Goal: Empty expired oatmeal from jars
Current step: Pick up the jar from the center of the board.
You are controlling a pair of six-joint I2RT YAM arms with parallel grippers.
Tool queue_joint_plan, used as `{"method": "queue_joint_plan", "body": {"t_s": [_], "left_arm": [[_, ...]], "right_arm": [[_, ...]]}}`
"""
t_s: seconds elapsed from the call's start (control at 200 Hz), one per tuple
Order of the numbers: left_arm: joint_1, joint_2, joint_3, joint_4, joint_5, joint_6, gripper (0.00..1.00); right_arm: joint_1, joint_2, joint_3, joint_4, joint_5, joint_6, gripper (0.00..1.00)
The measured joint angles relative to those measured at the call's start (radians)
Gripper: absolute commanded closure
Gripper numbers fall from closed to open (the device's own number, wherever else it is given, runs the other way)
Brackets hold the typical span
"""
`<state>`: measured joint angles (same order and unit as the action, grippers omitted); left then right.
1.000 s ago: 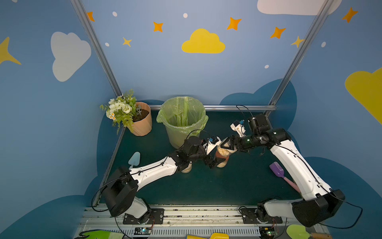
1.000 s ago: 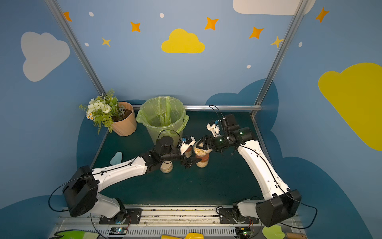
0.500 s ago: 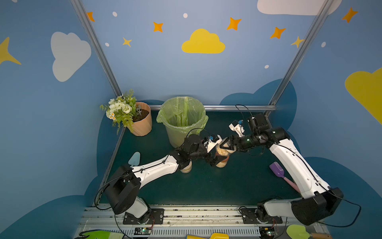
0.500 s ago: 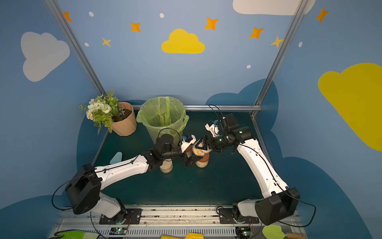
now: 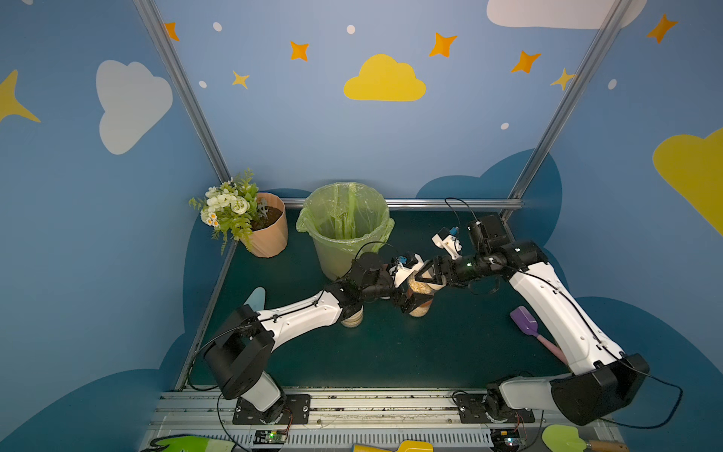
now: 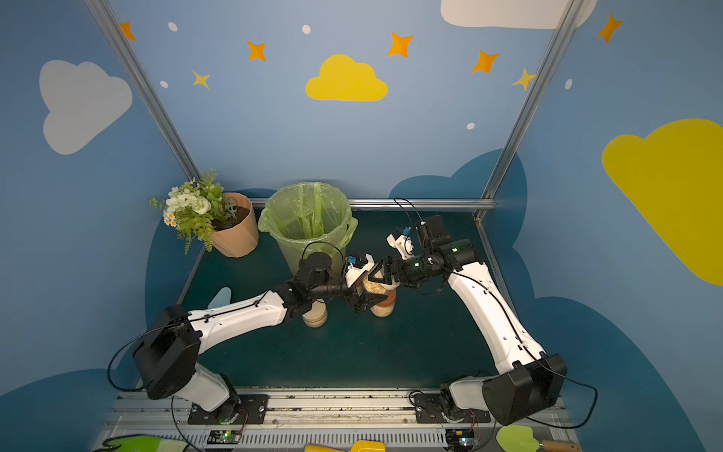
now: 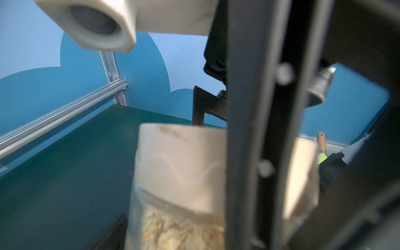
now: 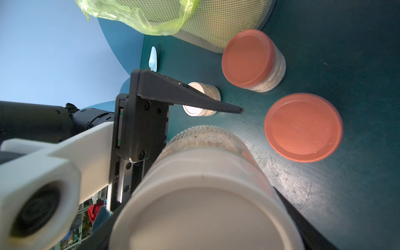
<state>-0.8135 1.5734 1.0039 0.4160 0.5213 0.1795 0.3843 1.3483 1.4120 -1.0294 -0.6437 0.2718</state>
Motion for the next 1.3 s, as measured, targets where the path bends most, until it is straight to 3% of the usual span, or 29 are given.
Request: {"method": "queue_joint_plan", "body": {"t_s": [0.215,0.626,0.886,1.302], "left_arm": [[0.0,0.005,0.0,0.006,0.009,0.0,0.04],[0.0,0.011,0.002,0.006,0.027,-0.016,0.24],[0.002,0.012,0.003,-0.001,0.03,-0.018,0.07],[0.003,0.014,0.013,0.0,0.032,-0.019,0.1]], "right_arm": [[0.002,0.0,0.0,0.0,-0.006,0.0,0.54],[0.006,0.0,0.0,0.009,-0.001,0.0,0.53],[0.015,0.009,0.0,0.008,0.003,-0.005,0.55],[0.032,0.035,0.0,0.0,0.003,-0.031,0.56]]}}
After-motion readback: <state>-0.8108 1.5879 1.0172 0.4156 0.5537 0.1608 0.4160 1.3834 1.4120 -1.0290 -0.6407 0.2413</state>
